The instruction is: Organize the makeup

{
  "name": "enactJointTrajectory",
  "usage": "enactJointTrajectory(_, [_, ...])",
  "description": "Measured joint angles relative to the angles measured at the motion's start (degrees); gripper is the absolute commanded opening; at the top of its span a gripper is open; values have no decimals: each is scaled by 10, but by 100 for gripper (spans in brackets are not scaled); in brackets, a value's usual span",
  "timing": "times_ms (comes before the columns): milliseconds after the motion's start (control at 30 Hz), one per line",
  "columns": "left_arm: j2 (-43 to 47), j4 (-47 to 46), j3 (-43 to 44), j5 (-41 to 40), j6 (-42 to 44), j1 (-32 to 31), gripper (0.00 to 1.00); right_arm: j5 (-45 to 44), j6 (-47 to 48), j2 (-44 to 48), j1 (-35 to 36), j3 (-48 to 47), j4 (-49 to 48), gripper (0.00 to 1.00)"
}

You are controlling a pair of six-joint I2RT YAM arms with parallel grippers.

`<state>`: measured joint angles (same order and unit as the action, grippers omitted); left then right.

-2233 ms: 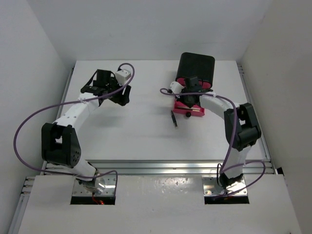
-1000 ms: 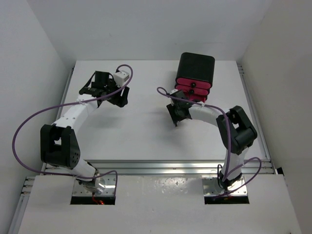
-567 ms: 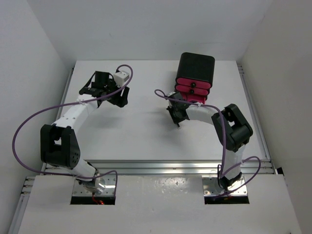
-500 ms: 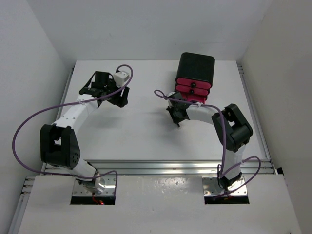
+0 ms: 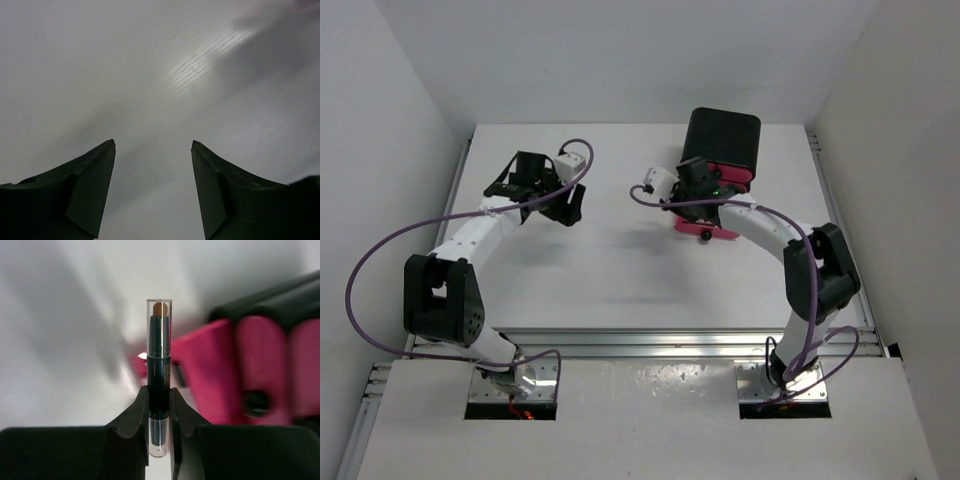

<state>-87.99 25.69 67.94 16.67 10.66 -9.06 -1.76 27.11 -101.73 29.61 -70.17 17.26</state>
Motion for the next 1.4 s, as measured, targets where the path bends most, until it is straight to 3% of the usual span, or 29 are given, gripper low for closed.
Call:
enactJointTrajectory(200, [8, 10, -31, -7, 0, 0, 68, -47, 144, -20, -68, -42, 0, 0])
enactJointTrajectory(300, [11, 23, -43, -10, 0, 0, 68, -68, 182, -53, -86, -42, -2, 19])
enactJointTrajectory(333, [11, 24, -45, -10, 0, 0, 68, -73, 190, -64, -88, -42, -2, 32])
enactJointTrajectory(433, [12, 25, -45, -11, 4, 0, 68, -80, 206, -83, -88, -42, 1, 40])
enactJointTrajectory(467, [12, 25, -45, -11, 5, 0, 68, -82, 209, -84, -88, -42, 2, 52])
enactJointTrajectory(500, [12, 25, -45, -11, 7, 0, 68, -82, 209, -84, -87, -42, 5, 58])
enactJointTrajectory(733, [12, 25, -45, -13, 9, 0, 68, -112, 197, -64, -76, -27, -7, 59])
enactJointTrajectory(833, [12, 25, -45, -13, 10, 0, 68, -139, 113, -23, -77, -8, -32, 53])
enactJointTrajectory(967, [12, 25, -45, -12, 9, 0, 68, -128, -91, 82, -86, 59, -71, 43])
enactJointTrajectory(1067, [12, 25, -45, -12, 9, -1, 68, -125, -239, 138, -88, 131, -114, 45])
enactJointTrajectory(1200, [12, 25, -45, -12, 9, -4, 68, -142, -382, 132, -67, 210, -145, 52])
enactJointTrajectory(1400, [12, 25, -45, -12, 9, -4, 68, -165, -498, 99, -48, 279, -177, 56])
